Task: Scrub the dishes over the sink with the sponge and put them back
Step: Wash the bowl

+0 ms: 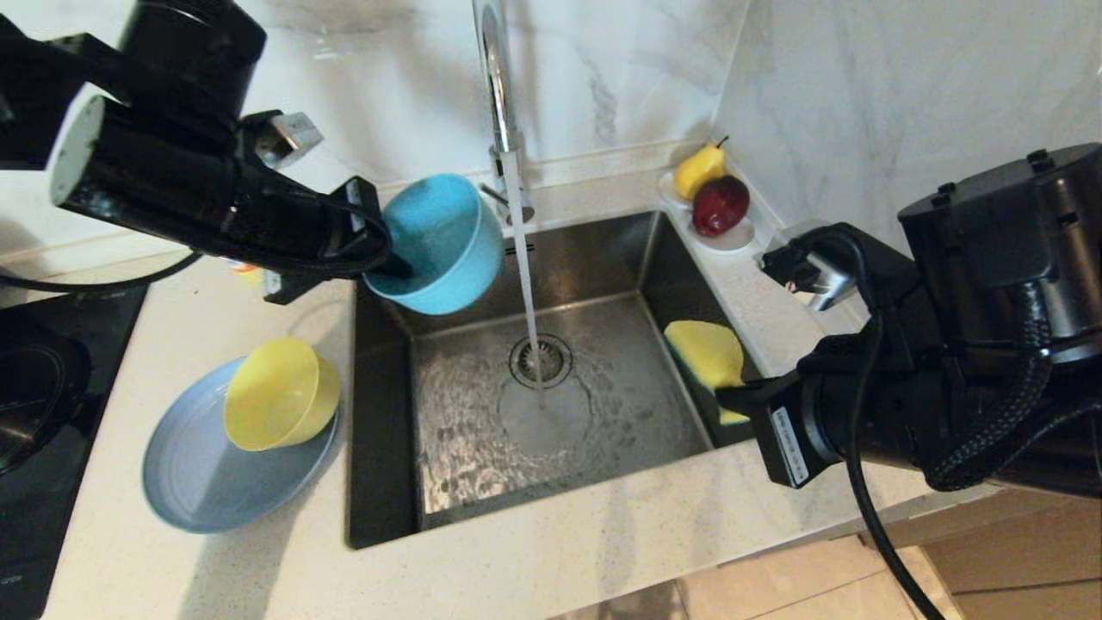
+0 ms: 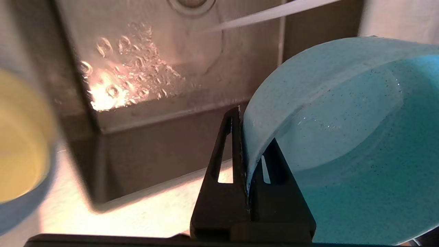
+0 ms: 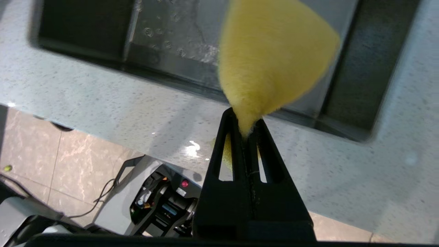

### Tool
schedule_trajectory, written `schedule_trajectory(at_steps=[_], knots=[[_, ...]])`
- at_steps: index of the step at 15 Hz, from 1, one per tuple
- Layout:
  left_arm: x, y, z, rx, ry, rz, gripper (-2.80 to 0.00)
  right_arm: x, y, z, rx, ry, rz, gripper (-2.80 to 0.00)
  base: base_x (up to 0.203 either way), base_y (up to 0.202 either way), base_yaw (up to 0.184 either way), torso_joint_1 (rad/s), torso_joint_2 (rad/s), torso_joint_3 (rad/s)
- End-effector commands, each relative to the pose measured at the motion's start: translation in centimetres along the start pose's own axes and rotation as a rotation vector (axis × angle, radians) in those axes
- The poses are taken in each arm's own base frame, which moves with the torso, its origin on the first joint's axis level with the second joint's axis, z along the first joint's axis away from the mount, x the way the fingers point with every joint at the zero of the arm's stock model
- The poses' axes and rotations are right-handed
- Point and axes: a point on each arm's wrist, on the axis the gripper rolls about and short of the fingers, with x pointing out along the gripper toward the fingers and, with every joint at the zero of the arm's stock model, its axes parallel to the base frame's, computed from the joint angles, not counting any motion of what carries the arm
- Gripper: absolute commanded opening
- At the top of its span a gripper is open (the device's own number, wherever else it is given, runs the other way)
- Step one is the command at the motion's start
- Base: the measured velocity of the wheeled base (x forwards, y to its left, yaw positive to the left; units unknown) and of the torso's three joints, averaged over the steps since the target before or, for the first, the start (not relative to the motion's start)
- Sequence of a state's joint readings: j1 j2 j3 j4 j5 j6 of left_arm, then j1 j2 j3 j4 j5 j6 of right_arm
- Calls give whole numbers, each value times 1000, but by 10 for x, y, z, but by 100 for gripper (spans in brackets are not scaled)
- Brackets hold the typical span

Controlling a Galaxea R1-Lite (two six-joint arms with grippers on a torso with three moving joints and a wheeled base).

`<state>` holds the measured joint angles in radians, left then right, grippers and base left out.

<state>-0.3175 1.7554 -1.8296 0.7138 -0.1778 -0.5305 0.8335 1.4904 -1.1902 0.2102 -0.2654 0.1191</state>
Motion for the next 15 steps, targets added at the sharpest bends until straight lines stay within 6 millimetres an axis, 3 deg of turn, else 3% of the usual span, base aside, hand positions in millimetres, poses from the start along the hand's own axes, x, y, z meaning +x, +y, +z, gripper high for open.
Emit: schedule_trajectory(at_steps=[1, 3, 5, 10, 15], knots=[[45, 4, -4, -27, 65, 49, -280, -1, -3, 0, 5, -1, -10, -280, 0, 0, 0, 0, 0, 0], [61, 7, -2, -50, 50, 77, -280, -1, -3, 1, 4, -2, -10, -280, 0, 0, 0, 0, 0, 0], [90, 9, -2, -67, 42, 116, -280, -1, -3, 1, 6, -5, -8, -280, 0, 0, 0, 0, 0, 0], [147, -1, -11, -44, -31, 145, -280, -2, -3, 1, 6, -5, -9, -280, 0, 0, 0, 0, 0, 0], [171, 2, -11, -42, -111, 187, -280, 3, -3, -2, 3, 10, -12, -280, 0, 0, 0, 0, 0, 0]])
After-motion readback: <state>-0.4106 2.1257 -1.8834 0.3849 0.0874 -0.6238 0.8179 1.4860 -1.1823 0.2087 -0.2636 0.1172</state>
